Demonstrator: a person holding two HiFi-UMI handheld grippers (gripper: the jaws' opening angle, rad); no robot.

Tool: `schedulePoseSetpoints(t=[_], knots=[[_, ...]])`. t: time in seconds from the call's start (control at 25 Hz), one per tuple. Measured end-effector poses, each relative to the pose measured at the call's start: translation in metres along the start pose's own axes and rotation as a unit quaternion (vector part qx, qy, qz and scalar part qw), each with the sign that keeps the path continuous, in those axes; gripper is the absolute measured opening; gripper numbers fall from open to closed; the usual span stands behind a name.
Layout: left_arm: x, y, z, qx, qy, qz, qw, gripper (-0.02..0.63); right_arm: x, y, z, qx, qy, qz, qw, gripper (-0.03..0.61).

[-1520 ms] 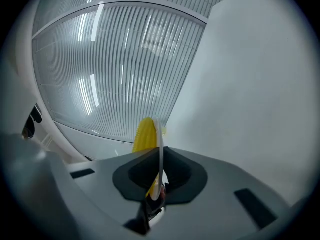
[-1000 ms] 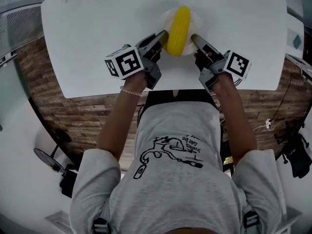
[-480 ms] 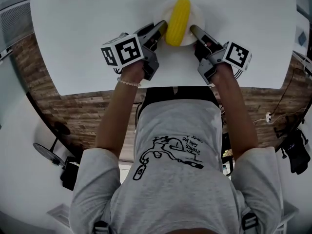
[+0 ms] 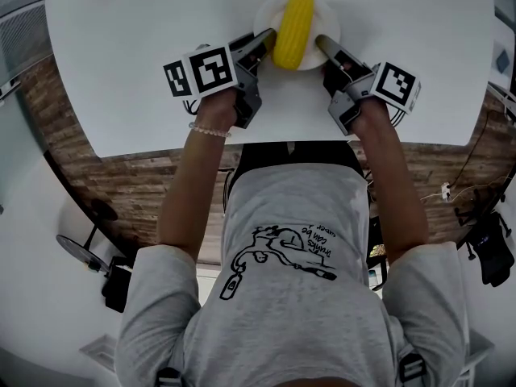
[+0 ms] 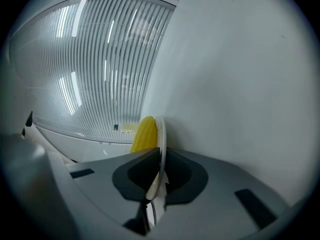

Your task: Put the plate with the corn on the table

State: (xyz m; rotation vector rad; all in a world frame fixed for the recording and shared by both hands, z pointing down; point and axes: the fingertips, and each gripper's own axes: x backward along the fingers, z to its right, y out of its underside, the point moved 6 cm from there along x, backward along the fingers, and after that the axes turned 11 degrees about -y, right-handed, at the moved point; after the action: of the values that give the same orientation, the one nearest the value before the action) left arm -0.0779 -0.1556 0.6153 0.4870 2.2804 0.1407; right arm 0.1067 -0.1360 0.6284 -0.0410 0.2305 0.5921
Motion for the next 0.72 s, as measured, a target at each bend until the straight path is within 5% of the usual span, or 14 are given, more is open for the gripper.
schedulePoseSetpoints(t=[0.44, 0.56, 0.72], knots=[[-0.0031, 0.0, -0.0026, 0.024, -0.002, -0.02, 0.9995, 0.069, 0.0019, 0.0028, 0.001, -0.018, 0.016, 0.0, 1.0, 0.041], [-0.0054, -0.0013, -0.0038, 0.026, -0.004, -0.025, 0.9994, 0.065, 0.0017, 0.0026, 0.0001, -0.027, 0.005, -0.007, 1.0, 0.109], [-0.0064, -0.0021, -0.0051, 0.027, -0.008, -0.028, 0.9992, 0.064, 0.0023, 0.0043, -0.0003, -0.034, 0.002, -0.008, 0.999, 0.114]])
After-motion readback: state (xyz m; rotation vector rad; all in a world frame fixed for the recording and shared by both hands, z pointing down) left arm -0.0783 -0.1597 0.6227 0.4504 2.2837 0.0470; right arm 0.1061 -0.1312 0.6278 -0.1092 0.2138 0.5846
